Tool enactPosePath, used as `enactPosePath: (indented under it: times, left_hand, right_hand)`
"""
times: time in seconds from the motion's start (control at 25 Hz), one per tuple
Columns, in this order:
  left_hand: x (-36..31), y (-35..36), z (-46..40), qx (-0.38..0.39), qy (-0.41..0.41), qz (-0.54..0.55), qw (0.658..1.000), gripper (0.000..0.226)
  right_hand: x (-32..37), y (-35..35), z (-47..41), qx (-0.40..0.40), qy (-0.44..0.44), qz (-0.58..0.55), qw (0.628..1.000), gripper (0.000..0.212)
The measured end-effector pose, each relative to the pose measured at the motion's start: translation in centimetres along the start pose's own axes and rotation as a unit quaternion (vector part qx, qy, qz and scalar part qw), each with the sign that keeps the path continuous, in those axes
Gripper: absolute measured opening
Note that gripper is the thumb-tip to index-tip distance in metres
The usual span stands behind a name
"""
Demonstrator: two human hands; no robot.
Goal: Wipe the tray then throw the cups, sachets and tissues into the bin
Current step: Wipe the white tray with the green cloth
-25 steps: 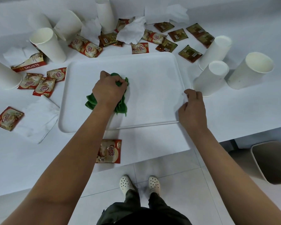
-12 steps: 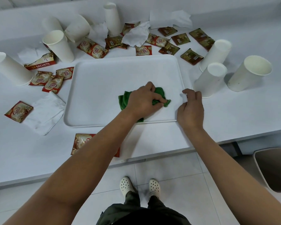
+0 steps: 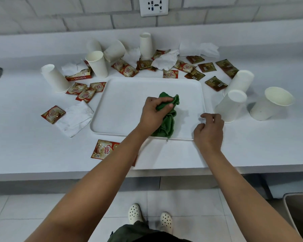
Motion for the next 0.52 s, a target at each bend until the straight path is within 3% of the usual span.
enactPosePath:
  times: [0.08, 0.28, 0.32, 0.4, 0.52]
  left_hand:
    - [-0.7, -1.3, 0.5, -0.03, -0.007, 0.066, 0.997, 0.009]
    - [-1.1, -3.6, 1.9, -0.087, -0.052, 0.172, 0.98, 0.018]
    - [-1.0, -4.0, 2.2, -0.088, -0.065, 0.201, 0.973, 0.019]
    - [-1.1, -4.5, 2.6, -0.079, -0.093, 0.254, 0.959, 0.029]
    - [-1.5, -6.2, 2.9, -0.064, -0.113, 0.347, 0.929, 0.036]
  right_hand:
    - [0.1, 0.0, 0.1, -0.013, -0.033, 0.022, 0.999, 0.032]
    - [2.5, -0.7, -0.3, -0.065, -0.171, 0.097, 0.978, 0.032]
    - [3.8, -0.8, -0.2, -0.047, -0.195, 0.061, 0.978, 0.033]
    - [6.8, -1.1, -0.1, 0.065, -0.191, -0.105, 0.974, 0.043]
    - [11.4, -1.1, 1.1, 0.2, -0.169, -0.309, 0.915, 0.061]
Point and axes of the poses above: each hand's wrist, its own z-axis away from the middle knuckle, its own y-axis out of the palm, x = y × z, the point moved 2 cm from there along -z, towards the middle knuckle, and after that the axes turned 1 degree about x, right-handed, at the moved point
